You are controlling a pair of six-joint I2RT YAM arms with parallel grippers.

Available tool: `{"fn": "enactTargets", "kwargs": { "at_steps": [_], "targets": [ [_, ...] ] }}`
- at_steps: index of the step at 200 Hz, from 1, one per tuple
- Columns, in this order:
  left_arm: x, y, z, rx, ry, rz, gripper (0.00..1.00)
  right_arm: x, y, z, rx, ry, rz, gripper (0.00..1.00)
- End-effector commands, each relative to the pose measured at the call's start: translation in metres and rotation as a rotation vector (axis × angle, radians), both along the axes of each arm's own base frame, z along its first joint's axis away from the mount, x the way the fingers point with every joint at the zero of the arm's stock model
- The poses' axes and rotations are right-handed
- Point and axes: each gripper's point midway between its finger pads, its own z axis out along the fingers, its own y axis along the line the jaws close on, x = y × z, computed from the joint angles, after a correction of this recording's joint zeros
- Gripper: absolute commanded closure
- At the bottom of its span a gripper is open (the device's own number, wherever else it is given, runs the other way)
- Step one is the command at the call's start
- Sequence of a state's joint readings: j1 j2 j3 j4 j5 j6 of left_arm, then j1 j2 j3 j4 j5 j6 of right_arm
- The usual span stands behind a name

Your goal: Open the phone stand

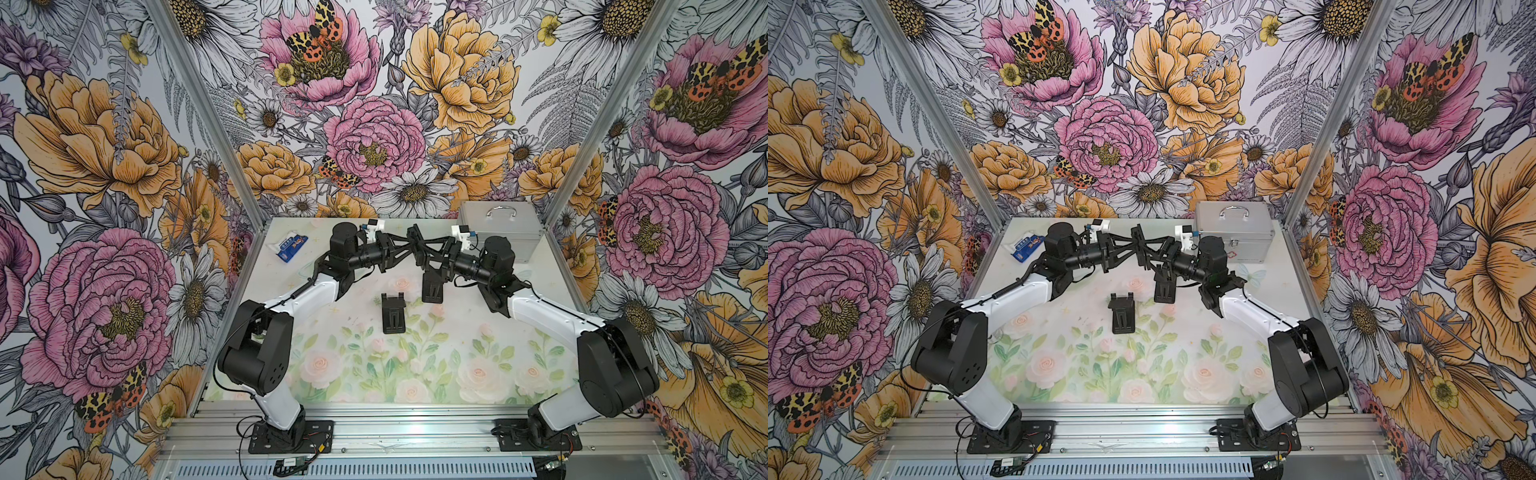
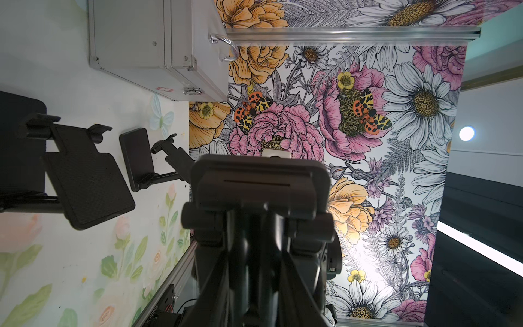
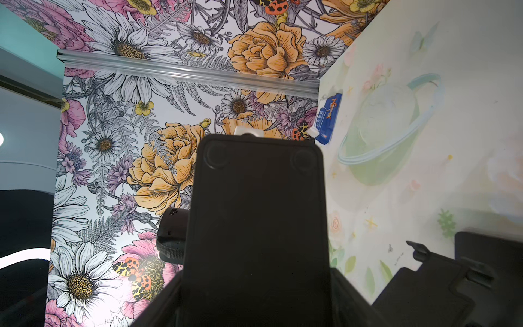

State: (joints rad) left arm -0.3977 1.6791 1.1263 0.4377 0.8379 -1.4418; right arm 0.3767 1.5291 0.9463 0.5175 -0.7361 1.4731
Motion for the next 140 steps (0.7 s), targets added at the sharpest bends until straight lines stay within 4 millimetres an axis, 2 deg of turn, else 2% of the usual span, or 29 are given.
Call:
{"fn": "enactTargets", "kwargs": {
  "at_steps": [1, 140],
  "targets": [
    [-0.008, 0.014, 0.024, -0.037, -0.052, -0.008, 1.0, 0.007, -0.011, 0.014, 0.007, -0.066, -0.055, 0.69],
    [-0.013, 0.038, 0.021, -0.036, -0.045, 0.004, 1.0, 0.02, -0.032, 0.023, -0.003, -0.077, -0.091, 0.69]
  ]
}}
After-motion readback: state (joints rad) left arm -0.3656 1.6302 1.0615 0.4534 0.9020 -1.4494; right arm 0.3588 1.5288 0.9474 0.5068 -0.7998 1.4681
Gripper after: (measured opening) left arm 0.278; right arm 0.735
